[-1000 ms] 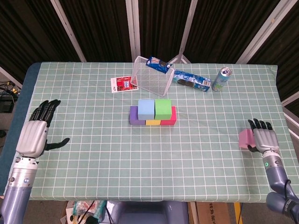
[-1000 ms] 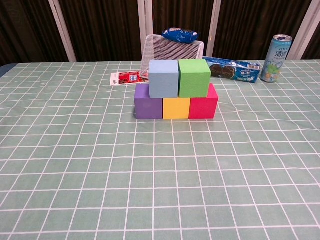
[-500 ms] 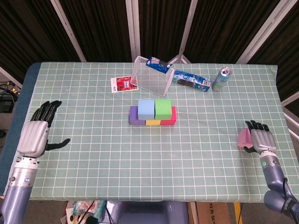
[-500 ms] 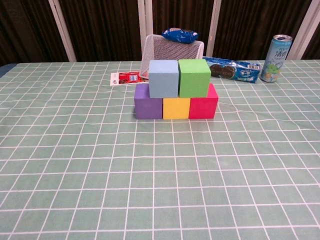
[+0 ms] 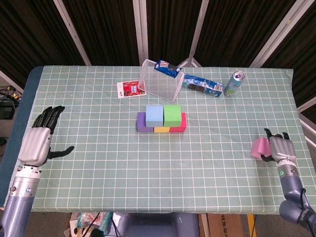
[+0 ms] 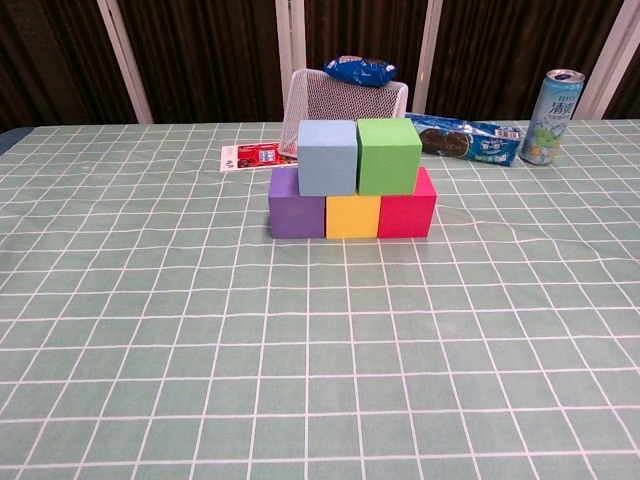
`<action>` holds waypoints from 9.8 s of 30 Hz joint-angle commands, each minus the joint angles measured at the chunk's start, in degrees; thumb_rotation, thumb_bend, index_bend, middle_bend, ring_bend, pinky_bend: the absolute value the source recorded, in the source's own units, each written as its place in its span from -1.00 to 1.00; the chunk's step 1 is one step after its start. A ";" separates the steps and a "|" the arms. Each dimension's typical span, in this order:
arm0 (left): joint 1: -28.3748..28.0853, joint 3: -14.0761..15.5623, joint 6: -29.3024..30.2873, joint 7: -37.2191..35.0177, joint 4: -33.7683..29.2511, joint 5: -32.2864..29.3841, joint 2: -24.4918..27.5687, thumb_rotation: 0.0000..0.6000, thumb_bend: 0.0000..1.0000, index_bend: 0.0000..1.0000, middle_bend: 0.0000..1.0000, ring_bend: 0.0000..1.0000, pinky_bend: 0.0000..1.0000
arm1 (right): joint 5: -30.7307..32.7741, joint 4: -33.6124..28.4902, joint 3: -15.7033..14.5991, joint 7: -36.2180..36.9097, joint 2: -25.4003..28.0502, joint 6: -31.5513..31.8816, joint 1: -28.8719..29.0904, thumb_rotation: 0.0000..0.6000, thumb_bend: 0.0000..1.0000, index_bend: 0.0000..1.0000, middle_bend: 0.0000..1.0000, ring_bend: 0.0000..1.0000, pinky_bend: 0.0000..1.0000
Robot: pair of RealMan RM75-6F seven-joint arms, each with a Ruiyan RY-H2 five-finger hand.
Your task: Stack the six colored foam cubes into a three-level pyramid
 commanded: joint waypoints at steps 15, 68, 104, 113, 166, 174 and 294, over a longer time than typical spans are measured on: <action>0.76 -0.78 -0.83 -0.81 -0.81 0.91 0.86 1.00 -0.80 -1.00 -0.88 -1.00 -0.78 | -6.71 -17.34 4.43 0.64 10.08 5.55 1.41 1.00 -0.42 -1.00 -0.27 -0.58 -1.00; 1.16 -4.15 -9.40 -11.69 1.69 -5.39 6.61 1.00 -0.80 -1.00 -0.88 -1.00 -0.78 | 55.53 -21.60 11.80 -35.96 1.88 9.12 57.24 1.00 -0.42 -1.00 -0.27 -0.58 -1.00; 0.96 -4.72 -11.70 -13.79 2.23 -6.52 7.66 1.00 -0.80 -1.00 -0.88 -1.00 -0.80 | 58.04 -15.55 13.56 -41.63 -6.46 12.52 60.09 1.00 -0.42 -1.00 -0.27 -0.58 -1.00; 0.85 -4.74 -11.89 -13.69 2.49 -6.82 7.48 1.00 -0.80 -1.00 -0.88 -1.00 -0.81 | 58.15 -14.36 13.80 -42.42 -7.42 12.08 59.73 1.00 -0.42 -1.00 -0.27 -0.58 -1.00; 0.76 -4.59 -12.07 -13.16 2.59 -6.84 7.22 1.00 -0.80 -1.00 -0.88 -1.00 -0.81 | 59.13 -15.34 16.03 -46.69 -6.89 13.08 57.89 1.00 -0.42 -1.00 -0.27 -0.58 -1.00; 0.75 -4.65 -12.01 -13.13 2.66 -6.93 7.21 1.00 -0.80 -1.00 -0.88 -1.00 -0.82 | 59.03 -15.21 16.22 -47.02 -7.14 13.06 57.77 1.00 -0.42 -1.00 -0.27 -0.58 -1.00; -13.19 -6.63 -13.80 10.06 9.12 -26.94 -12.23 1.00 -0.72 -1.00 -0.90 -1.00 -0.85 | -8.87 -28.84 1.20 13.73 16.80 17.31 0.82 1.00 -0.42 -1.00 -1.00 -1.00 -1.00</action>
